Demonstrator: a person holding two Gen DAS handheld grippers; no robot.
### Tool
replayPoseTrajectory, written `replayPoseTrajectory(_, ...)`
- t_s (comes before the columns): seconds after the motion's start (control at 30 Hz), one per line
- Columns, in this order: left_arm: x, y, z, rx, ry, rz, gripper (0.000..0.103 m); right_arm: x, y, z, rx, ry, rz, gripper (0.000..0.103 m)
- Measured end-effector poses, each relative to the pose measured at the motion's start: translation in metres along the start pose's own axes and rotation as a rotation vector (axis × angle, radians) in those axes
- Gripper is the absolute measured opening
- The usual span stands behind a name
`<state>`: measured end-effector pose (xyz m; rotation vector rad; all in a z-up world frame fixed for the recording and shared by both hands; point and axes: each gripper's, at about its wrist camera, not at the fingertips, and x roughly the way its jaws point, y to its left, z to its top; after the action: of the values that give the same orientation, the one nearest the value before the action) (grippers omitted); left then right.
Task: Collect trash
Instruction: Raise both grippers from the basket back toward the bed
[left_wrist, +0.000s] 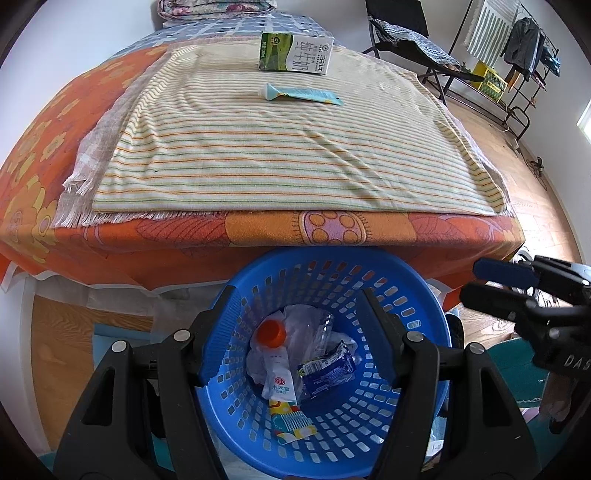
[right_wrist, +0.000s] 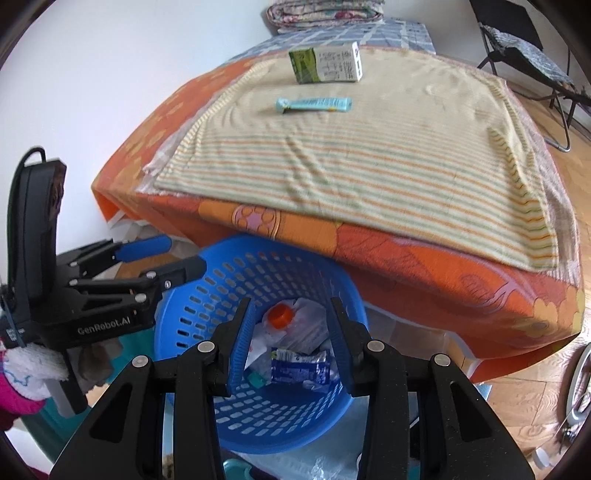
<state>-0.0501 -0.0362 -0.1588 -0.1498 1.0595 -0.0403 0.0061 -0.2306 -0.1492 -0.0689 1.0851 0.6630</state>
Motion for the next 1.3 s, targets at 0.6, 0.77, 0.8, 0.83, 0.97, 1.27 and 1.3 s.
replayPoseTrajectory(0.6, -0.005, -0.005, 0.006, -0.002, -0.015, -0.011, 0.067, -0.019, 0.001, 0.023, -0.001, -0.093, -0.064, 0.051)
replayPoseTrajectory(0.77, -0.007, -0.009, 0.011, -0.002, -0.024, -0.013, 0.067, -0.021, 0.001, 0.027, 0.003, -0.100, -0.067, 0.051)
replayPoseTrajectory(0.8, -0.007, -0.009, 0.012, -0.002, -0.024, -0.015, 0.067, -0.022, 0.000, 0.028, 0.005, -0.103, -0.068, 0.051)
replayPoseTrajectory(0.83, -0.007, -0.010, 0.014, -0.002, -0.024, -0.018, 0.067, -0.023, 0.000, 0.029, 0.006, -0.106, -0.067, 0.051)
replayPoseTrajectory(0.97, -0.010, -0.012, 0.024, -0.006, -0.026, -0.029, 0.067, -0.027, -0.005, 0.036, 0.020, -0.118, -0.068, 0.051)
replayPoseTrajectory(1.27, -0.024, -0.013, 0.076, -0.006, -0.085, -0.024, 0.067, -0.048, -0.015, 0.079, 0.028, -0.198, -0.060, 0.053)
replayPoseTrajectory(1.3, -0.024, -0.013, 0.081, 0.002, -0.089, -0.019, 0.067, -0.051, -0.017, 0.086, 0.032, -0.209, -0.055, 0.053)
